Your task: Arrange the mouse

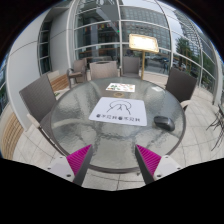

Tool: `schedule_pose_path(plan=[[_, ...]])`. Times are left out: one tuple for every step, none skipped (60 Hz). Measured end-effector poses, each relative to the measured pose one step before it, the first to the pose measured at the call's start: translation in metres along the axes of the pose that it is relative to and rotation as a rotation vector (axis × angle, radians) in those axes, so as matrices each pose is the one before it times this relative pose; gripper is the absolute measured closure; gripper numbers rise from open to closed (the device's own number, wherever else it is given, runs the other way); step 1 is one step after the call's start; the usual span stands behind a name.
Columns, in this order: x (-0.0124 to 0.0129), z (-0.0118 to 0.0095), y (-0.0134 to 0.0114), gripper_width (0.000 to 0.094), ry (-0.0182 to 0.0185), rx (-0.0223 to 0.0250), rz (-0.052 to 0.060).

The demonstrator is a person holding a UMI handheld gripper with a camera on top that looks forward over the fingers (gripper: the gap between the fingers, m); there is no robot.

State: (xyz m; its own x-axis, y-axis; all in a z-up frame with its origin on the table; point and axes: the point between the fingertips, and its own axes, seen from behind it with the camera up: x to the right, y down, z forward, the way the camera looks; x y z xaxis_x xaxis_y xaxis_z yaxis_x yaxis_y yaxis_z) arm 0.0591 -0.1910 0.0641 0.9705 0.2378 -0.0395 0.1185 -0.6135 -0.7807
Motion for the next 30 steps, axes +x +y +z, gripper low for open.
schedule_pose_path(plan=[[0.00928, -0.00259, 0.00472, 0.0074, 0.01794, -0.00919, 0.0079], [0.01078, -0.00239, 0.00346, 0.0074, 0.01652, -0.00855, 0.0078], [0.00892, -0.0004, -0.00201, 0.0073, 0.01493, -0.00931, 0.0083], [0.00952, 0.01507, 0.01059, 0.0074, 0.01292, -0.00524, 0.0088], [0.00898, -0.00163, 0.00202, 0.0073, 0.01361, -0.00872, 0.0102], [0.00942, -0.00123, 0.00175, 0.0071, 0.01386, -0.00725, 0.0109], [0.0093, -0.00087, 0.00153, 0.0071, 0.0134, -0.00595, 0.0103], [0.01006, 0.00094, 0.00354, 0.007, 0.01233, -0.00385, 0.0094], [0.00944, 0.00236, 0.0014, 0.0071, 0.01205, -0.00193, 0.0079], [0.00524, 0.01718, -0.00419, 0.007, 0.01328, 0.00296, 0.0067], [0.00994, 0.00158, -0.00149, 0.0072, 0.01285, 0.0021, 0.0042], [0.00988, 0.00214, -0.00142, 0.0074, 0.01296, 0.00183, 0.0019], [0.00996, 0.00282, -0.00128, 0.0071, 0.01301, 0.00005, -0.0002], [0.00913, 0.00373, -0.00114, 0.0072, 0.01164, -0.00252, -0.0019], [0.00923, 0.00429, -0.00126, 0.0073, 0.01081, -0.00296, -0.0025], [0.0085, 0.00445, -0.00218, 0.007, 0.00989, -0.00119, -0.0021], [0.00142, 0.00827, -0.00315, 0.0071, 0.00937, -0.00072, 0.0015], [0.00813, 0.00814, -0.00313, 0.0071, 0.00738, 0.00097, -0.001], [0.00697, 0.00608, -0.00313, 0.0071, 0.00754, 0.00138, 0.0011], [0.00585, 0.00735, -0.00292, 0.0072, 0.00578, 0.00162, 0.0018], [0.00497, 0.00755, -0.00327, 0.0072, 0.00429, 0.0006, 0.0023], [0.00277, -0.00258, -0.00424, 0.0074, 0.00582, -0.00053, 0.0024], [0.00425, 0.00617, -0.00369, 0.0072, 0.00171, 0.00006, 0.0023], [0.00379, 0.0067, -0.0038, 0.0075, 0.00148, 0.001, 0.0022], [0.00364, 0.00694, -0.00397, 0.0076, 0.00115, 0.00157, 0.0016], [0.00399, 0.00416, -0.00371, 0.0074, 0.00295, 0.00202, -0.0002], [0.00315, 0.00641, -0.00383, 0.0074, 0.0008, 0.00088, -0.0026], [0.003, 0.00663, -0.00398, 0.0075, 0.00069, 0.00049, -0.004], [0.00268, 0.00653, -0.00347, 0.0076, 0.00067, -0.00022, -0.005], [0.00272, 0.00552, -0.00298, 0.0075, 0.0011, 0.00181, -0.0036]])
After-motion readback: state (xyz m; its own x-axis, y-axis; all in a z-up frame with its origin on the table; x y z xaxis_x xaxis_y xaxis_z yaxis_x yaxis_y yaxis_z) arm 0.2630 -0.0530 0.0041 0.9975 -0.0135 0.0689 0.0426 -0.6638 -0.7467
